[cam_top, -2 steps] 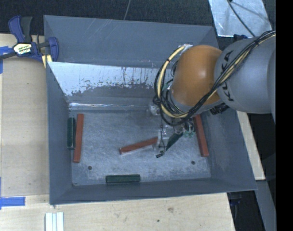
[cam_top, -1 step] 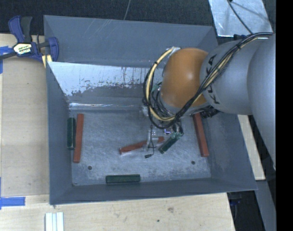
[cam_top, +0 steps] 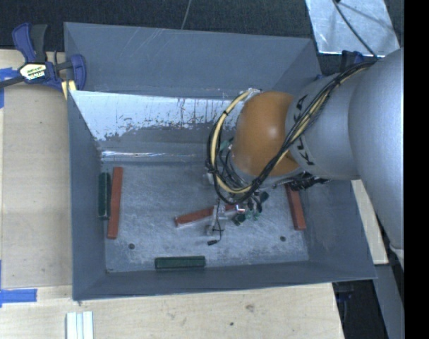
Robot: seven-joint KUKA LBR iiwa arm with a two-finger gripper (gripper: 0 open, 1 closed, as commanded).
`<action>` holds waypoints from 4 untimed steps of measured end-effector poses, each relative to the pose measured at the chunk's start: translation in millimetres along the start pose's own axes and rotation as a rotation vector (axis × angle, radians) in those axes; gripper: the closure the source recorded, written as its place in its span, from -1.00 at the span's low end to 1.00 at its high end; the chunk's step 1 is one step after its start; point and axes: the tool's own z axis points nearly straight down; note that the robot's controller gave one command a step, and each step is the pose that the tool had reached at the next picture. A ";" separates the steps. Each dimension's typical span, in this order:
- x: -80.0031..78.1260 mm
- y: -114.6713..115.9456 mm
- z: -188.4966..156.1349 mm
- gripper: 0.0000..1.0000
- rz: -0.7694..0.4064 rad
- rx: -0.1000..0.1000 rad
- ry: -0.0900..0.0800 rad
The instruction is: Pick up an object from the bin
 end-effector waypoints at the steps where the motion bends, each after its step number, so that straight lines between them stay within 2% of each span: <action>1: 3.0 11.7 -1.7 1.00 -0.085 0.001 -0.002; 3: 4.2 11.5 -5.2 1.00 -0.085 0.001 0.001; 4: 5.1 11.3 -19.7 1.00 -0.085 0.001 0.005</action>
Offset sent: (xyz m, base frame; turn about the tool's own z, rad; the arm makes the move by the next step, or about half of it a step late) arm 0.0000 0.0000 0.0000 0.0000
